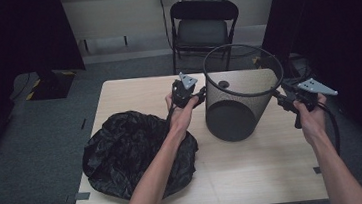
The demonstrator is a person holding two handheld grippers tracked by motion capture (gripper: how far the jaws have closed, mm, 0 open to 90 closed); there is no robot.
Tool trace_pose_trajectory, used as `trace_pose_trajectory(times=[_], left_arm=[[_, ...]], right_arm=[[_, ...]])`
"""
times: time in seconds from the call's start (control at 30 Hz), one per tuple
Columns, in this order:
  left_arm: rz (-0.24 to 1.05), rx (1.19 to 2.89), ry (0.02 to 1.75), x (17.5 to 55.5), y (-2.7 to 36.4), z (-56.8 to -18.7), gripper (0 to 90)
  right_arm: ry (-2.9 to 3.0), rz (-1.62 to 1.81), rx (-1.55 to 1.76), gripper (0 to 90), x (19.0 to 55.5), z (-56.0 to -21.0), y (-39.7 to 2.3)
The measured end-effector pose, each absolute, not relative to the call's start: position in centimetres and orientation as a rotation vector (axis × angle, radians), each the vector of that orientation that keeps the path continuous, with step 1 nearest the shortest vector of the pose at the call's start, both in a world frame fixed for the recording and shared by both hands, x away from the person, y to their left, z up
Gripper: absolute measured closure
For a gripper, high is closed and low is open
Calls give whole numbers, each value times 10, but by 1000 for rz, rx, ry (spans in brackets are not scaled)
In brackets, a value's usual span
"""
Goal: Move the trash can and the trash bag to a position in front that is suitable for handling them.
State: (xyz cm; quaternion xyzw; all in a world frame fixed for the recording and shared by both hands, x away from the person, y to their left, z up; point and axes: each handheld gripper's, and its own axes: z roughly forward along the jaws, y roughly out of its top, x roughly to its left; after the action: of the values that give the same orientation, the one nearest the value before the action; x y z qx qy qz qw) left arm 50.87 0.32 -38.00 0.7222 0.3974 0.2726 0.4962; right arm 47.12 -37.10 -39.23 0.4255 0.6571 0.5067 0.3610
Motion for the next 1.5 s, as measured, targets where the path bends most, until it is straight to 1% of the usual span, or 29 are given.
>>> trace_pose_trajectory(times=[0.23,0.6,0.87,0.97,1.13,1.5], left_arm=[[648,1772,921,490,8,-380,534],[651,1767,930,464,23,-380,541],[634,1784,906,446,30,-378,539],[623,1770,909,440,33,-380,539],[644,1776,903,428,36,-380,539],[628,1778,882,408,44,-378,536]], right_arm=[[1697,1336,1093,465,456,-394,-372],[1748,1293,1033,483,439,-389,-359],[1708,1381,1073,483,425,-396,-355],[1701,1387,1074,482,420,-397,-354],[1722,1362,1053,483,411,-395,-350],[1690,1424,1078,483,393,-402,-346]])
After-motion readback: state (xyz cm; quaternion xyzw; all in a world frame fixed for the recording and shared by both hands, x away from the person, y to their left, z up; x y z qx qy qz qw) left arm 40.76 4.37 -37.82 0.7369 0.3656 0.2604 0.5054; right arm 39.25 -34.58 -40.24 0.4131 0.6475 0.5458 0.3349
